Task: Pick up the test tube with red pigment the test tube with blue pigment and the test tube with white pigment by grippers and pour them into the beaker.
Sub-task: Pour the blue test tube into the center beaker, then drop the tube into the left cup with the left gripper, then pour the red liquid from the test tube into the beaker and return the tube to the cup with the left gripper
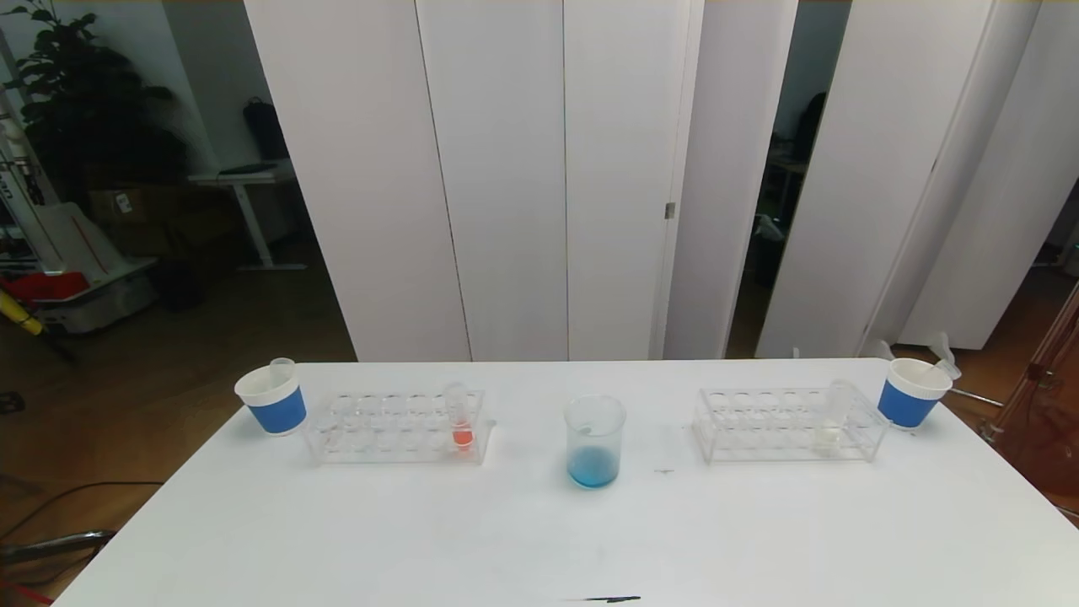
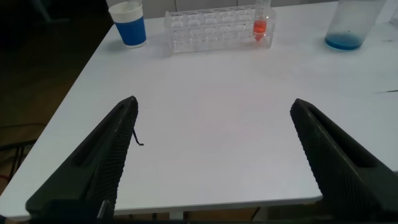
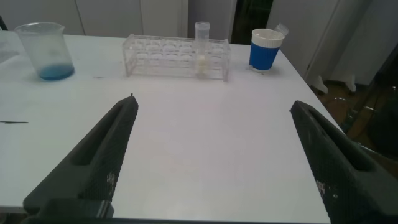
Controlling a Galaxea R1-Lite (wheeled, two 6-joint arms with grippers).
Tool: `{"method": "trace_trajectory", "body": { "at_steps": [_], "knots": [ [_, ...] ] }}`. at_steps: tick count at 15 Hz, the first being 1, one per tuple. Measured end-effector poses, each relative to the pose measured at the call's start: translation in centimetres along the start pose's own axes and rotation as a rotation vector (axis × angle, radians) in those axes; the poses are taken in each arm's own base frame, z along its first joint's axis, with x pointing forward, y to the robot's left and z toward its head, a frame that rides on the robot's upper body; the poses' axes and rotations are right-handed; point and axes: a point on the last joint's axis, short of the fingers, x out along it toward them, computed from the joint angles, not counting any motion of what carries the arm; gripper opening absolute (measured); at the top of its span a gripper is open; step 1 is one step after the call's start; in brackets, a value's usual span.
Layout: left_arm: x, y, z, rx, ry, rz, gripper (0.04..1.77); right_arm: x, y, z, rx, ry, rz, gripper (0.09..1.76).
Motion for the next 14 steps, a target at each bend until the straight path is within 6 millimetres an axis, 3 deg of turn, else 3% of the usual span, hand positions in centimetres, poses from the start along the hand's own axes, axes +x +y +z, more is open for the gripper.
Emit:
{"method": "trace_trajectory", "body": {
  "at_steps": [14],
  "knots": [
    [0.17, 0.0, -0.23, -0.003, -0.001, 0.005, 1.75, 0.0, 0.0, 0.0, 0.0, 0.0, 0.0, 1.75]
  ]
}}
